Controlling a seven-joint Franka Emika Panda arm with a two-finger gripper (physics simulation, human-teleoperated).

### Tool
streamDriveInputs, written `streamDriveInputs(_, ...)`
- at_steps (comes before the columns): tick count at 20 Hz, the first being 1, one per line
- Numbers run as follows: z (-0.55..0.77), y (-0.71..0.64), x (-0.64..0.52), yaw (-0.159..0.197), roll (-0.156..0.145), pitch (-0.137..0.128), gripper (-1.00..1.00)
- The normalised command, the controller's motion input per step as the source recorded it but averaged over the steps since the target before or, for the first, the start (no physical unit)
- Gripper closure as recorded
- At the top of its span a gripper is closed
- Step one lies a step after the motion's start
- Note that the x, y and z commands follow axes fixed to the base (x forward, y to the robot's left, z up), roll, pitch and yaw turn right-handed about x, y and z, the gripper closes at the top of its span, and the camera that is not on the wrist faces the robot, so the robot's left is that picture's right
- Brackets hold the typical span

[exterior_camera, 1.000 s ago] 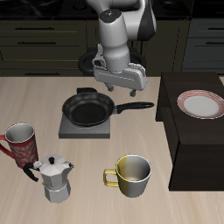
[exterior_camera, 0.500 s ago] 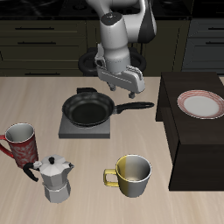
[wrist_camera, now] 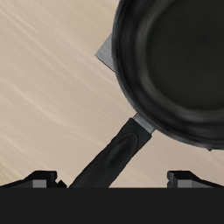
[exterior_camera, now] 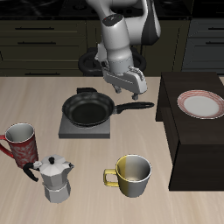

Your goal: Place the frying pan on the top layer of the shelf

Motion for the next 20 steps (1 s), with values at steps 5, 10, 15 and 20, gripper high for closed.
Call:
streamDriveInputs(5,-0.08,-0.03,0.08,-0.049,-0.001,-0.054,-1.00)
streamDriveInputs(10,-0.24,-0.14,0.00,-0.086,-0.041,0.008,-1.00)
streamDriveInputs(15,-0.17,-0.06,-0.09,-0.076,-0.012,-0.002,-1.00)
streamDriveInputs(20,-0.39,0.20,-0.16,-0.084,0.031,0.024,-1.00)
